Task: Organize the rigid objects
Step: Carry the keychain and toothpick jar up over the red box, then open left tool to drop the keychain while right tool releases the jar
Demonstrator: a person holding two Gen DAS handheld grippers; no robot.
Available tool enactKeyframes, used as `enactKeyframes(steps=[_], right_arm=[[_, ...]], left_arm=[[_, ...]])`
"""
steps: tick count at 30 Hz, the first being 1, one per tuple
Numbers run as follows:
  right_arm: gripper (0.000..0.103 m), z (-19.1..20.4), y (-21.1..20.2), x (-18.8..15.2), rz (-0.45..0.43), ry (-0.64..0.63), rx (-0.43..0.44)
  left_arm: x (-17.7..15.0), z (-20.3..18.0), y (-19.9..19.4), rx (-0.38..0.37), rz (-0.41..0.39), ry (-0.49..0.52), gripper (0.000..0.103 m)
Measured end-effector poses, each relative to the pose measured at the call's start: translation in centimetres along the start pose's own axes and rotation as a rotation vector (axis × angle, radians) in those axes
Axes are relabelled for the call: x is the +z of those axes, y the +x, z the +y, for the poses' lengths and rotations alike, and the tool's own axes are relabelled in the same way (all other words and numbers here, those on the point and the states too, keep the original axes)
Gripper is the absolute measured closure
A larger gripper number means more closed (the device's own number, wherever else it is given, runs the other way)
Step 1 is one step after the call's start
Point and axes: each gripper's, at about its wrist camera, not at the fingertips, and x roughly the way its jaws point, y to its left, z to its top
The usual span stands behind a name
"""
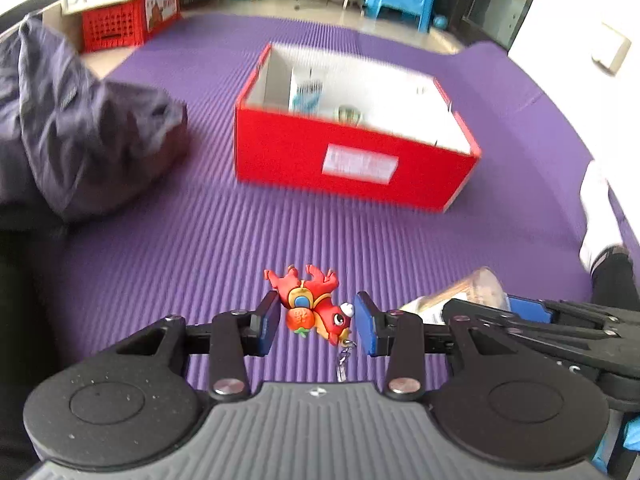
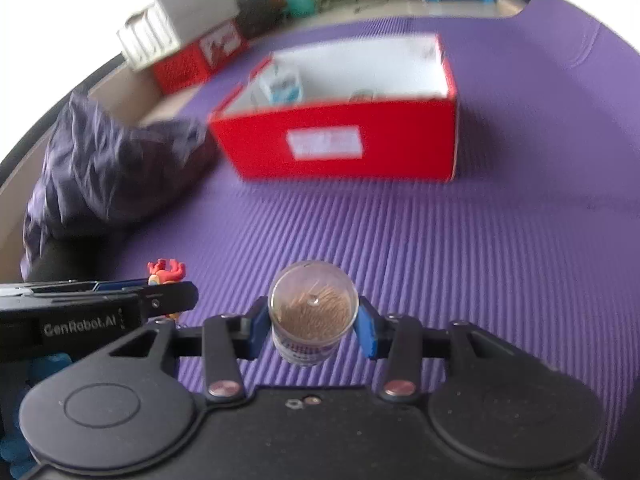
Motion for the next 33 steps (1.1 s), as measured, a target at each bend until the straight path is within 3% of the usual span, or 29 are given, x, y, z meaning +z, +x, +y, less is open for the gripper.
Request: enactKeyframes(steps=[8,12,17,22,33], right_arm=[[0.06,-0.3,-1.5,6.8,-0.143,-0.012,-0.012],[0.06,-0.4,-1.0,10.2,-0.189,-0.021,-0.032],[0.06,-1.7,0.8,14.2,-0.238,-0.011,-0.072],[0.06,-4.2,4.4,17.5,-0.225,0.048,-0.115],[0.06,-6.2,12.6,19.6,-0.121,0.069,-0.167]], left_arm=[[7.6,-1.0,0.1,-0.008,-0.09,0.045,0.063],[11.4,-2.0,1.6,-0.019,-0.105,0.096,0.063],[15.3,-2.5,4.2,-0.049,-0.104,0.08,0.063],[18.2,-3.1,8.4,-0.035,-0.074,0.082,0.063],[20.5,-3.3,17.4,0.005,0.022,0.11,0.063]])
